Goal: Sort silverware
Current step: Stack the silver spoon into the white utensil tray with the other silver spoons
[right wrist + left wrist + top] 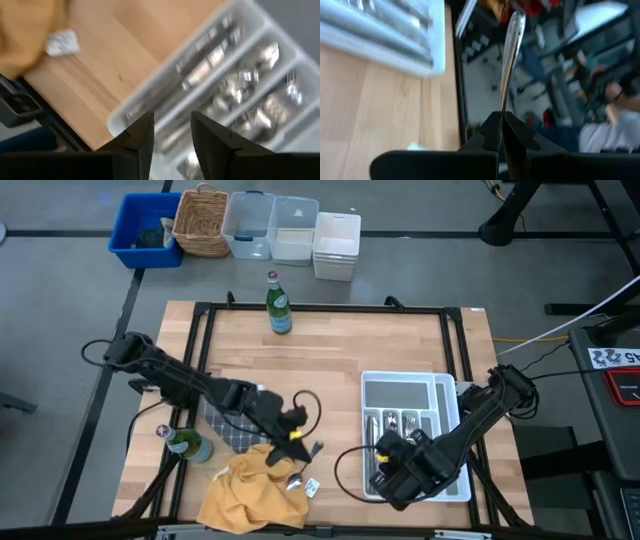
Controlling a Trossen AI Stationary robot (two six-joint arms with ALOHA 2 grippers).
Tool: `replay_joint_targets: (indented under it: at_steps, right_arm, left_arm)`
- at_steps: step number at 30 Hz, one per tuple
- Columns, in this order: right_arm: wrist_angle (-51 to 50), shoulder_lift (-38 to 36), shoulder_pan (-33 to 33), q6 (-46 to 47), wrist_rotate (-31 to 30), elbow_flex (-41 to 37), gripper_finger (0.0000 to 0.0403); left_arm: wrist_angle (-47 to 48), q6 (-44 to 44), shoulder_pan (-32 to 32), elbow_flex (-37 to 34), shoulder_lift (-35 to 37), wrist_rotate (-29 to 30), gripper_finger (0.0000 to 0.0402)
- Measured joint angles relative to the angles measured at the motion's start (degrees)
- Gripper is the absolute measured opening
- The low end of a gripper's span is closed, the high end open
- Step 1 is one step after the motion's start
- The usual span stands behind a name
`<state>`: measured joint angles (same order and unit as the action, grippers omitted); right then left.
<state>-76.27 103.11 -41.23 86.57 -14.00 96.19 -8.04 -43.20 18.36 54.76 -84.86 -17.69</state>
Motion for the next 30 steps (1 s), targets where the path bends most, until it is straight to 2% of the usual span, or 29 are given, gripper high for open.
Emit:
replay_joint_targets:
  at_steps: [8, 17, 21, 25, 30]
  right_arm:
    - [7.15, 0.00, 0.00, -2.91, -15.41, 2.43, 0.0131]
    - [12.84, 0.00, 0.00, 0.62, -21.52, 2.44, 0.0131]
    - [13.42, 0.00, 0.00, 0.73, -23.83, 2.44, 0.0131]
    - [13.20, -0.15, 0.00, -0.51, -26.27, 2.44, 0.0131]
    - [13.71, -0.94, 0.02, -11.23, -26.42, 2.44, 0.0131]
  left_arm:
    - [-5.76, -4.31, -5.16, 0.02, -0.02, 2.35, 0.0001]
    - [-16.80, -5.80, -8.79, 0.02, -0.04, 8.15, 0.0001]
    - [-21.26, -6.18, -10.37, 0.04, -0.04, 8.87, 0.0001]
    - [-20.01, -6.22, -10.72, 0.04, -0.04, 7.67, 0.0001]
    - [-11.17, -5.37, -10.44, 0.04, -0.04, 3.71, 0.0001]
